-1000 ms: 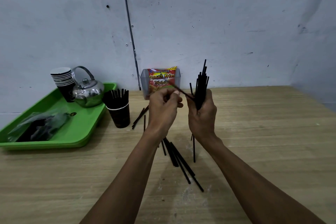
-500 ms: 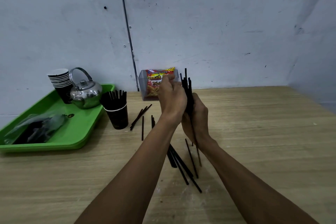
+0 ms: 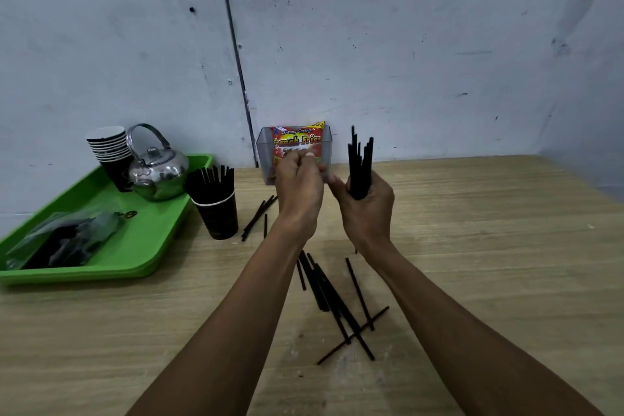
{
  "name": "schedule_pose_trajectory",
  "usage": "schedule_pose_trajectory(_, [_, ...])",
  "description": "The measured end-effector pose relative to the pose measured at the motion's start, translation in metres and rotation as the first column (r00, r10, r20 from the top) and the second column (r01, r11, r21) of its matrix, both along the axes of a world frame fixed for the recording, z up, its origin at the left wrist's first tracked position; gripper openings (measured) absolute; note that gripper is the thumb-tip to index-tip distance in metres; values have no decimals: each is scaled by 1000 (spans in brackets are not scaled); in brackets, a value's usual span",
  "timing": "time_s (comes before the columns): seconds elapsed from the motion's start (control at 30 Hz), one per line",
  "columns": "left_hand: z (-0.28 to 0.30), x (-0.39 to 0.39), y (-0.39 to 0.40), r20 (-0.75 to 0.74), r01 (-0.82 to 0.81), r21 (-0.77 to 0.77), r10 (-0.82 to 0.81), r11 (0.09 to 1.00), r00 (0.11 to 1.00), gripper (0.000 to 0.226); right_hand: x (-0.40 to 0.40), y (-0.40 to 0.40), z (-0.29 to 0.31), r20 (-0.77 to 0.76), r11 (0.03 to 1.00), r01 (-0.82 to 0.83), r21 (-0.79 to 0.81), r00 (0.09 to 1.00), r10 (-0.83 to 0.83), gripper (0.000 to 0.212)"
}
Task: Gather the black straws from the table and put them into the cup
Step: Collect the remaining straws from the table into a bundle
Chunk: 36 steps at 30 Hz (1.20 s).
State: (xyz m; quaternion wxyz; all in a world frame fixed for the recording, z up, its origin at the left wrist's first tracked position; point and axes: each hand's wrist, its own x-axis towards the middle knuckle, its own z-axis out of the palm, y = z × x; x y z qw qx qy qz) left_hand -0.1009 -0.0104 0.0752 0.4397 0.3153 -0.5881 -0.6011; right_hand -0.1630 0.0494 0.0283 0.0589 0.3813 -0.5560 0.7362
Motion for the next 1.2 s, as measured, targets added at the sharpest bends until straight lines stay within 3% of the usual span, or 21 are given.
schedule_pose_trajectory(0.17, [-5,-1,3,7,18,5,-18,1000,1000,20,-2,4,-29,77,997,12,70,997,-17,31])
schedule_pose_trajectory(0.33, [-9,0,3,-1,25,-17,-25,1000,1000,21,-9,2,-9,176,997,49,58,983,-59,27])
schedule_pose_trajectory(0.47, [-9,2,-1,-4,77,-28,-78,997,997,32,-23,-7,22,484,987,-101,-129,862,151,30])
schedule_pose_trajectory(0.57, [-13,6,-1,68,156,-28,-154,987,986,37,-31,-9,30,572,971,-177,-159,785,237,31])
schedule_pose_trajectory(0.7, [-17,10,-2,149,211,62,-218,975,965,27,-33,-8,21,633,977,-188,-100,746,208,29])
schedule_pose_trajectory(0.8, [-21,13,-2,231,284,79,-295,956,927,27,-32,-7,18,654,978,-177,-109,729,204,29])
schedule_pose_trajectory(0.93, [-30,14,-3,301,318,100,-333,943,894,33,-32,-12,25,598,978,-158,-135,774,208,29])
schedule_pose_trajectory(1.13, [-53,15,3,499,554,38,-496,832,711,58,-36,-16,13,487,999,-49,-1,872,43,27])
schedule_pose_trajectory(1.2, [-61,11,6,529,548,-11,-461,836,713,56,-38,-15,8,464,999,-23,23,886,10,26])
